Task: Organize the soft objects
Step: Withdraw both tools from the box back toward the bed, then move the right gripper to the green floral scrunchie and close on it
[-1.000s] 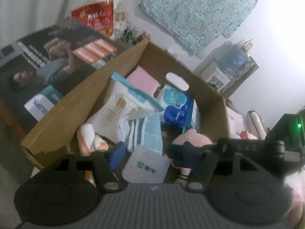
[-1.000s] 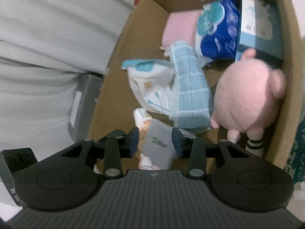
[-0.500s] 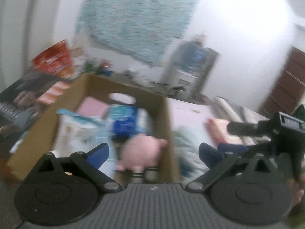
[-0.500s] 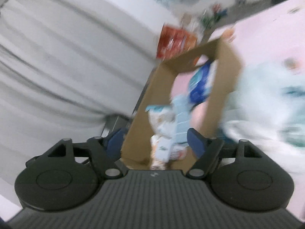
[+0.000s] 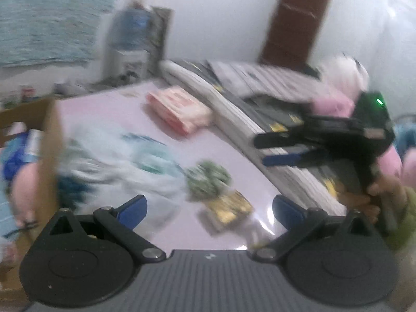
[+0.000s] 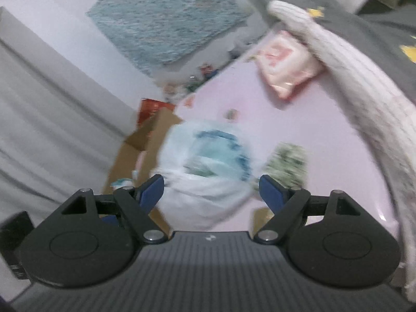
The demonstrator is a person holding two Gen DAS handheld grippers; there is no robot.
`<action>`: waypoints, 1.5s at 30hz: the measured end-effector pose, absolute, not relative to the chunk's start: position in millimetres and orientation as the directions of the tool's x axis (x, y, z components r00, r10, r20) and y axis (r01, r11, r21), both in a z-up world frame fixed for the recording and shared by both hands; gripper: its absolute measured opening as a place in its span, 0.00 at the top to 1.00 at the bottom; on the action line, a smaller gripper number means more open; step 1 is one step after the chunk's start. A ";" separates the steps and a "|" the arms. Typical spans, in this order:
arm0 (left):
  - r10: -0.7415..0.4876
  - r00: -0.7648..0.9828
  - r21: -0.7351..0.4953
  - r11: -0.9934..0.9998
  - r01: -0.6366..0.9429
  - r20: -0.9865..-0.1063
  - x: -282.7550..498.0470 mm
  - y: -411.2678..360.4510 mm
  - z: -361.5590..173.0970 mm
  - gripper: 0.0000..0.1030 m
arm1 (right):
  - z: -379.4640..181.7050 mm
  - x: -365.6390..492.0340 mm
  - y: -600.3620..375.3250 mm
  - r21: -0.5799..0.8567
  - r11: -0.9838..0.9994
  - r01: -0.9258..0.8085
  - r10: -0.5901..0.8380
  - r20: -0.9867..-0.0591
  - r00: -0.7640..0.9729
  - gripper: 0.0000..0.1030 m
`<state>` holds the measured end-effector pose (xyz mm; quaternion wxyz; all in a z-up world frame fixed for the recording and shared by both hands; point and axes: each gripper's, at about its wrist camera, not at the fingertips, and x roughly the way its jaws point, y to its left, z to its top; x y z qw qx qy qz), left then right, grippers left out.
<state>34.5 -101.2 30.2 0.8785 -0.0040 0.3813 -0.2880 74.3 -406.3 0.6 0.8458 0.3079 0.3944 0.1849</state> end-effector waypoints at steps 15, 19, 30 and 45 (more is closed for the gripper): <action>-0.385 0.408 -0.182 0.872 0.455 -0.828 88.1 -200.4 -54.9 0.00 | -56.5 117.4 -415.0 0.641 0.765 -0.064 0.559 -0.610 0.561 0.22; -0.333 0.428 -0.136 0.893 0.428 -0.840 102.3 -214.3 -68.8 0.00 | -57.9 144.0 -399.5 0.551 0.825 -0.128 0.526 -0.665 0.530 0.22; -0.324 0.380 -0.166 0.904 0.394 -0.866 124.2 -215.7 -101.6 0.16 | -90.7 178.6 -370.8 0.447 0.876 -0.182 0.478 -0.756 0.447 0.49; -0.320 0.350 -0.133 0.875 0.465 -0.881 107.3 -176.4 -96.6 0.16 | -83.9 106.9 -408.0 0.434 0.898 -0.070 0.411 -0.775 0.480 0.78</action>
